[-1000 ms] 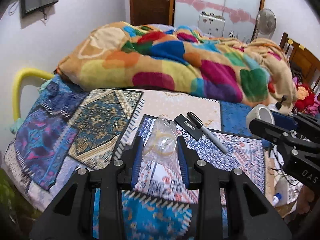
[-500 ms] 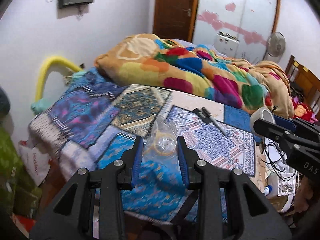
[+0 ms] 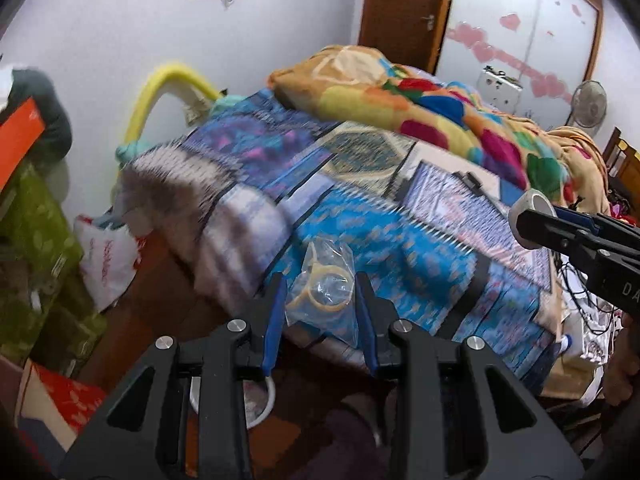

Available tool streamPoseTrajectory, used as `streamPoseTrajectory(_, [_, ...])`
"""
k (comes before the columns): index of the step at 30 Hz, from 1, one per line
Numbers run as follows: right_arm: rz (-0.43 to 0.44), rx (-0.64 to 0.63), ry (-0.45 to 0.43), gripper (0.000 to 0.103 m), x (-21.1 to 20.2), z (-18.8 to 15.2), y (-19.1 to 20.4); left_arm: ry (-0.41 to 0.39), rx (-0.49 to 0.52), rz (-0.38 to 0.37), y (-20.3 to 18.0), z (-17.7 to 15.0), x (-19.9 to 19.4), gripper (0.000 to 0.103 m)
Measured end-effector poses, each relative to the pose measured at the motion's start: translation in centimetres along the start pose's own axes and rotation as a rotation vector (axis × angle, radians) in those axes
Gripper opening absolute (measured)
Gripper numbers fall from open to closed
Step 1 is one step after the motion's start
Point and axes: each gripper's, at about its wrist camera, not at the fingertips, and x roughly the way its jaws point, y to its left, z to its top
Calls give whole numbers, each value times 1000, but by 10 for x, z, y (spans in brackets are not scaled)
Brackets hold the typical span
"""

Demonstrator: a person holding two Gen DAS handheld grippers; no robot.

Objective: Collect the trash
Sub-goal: 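Carry tape roll and clear bag to the white bin and release both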

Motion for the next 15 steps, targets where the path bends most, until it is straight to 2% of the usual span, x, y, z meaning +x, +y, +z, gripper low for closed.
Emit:
streamPoseTrajectory(8, [58, -87, 77, 35, 36, -15, 58, 54, -73, 62, 66, -42, 9, 33])
streamPoseTrajectory(15, [144, -117, 174, 35, 87, -27, 105, 122, -128, 120, 111, -75, 30, 33])
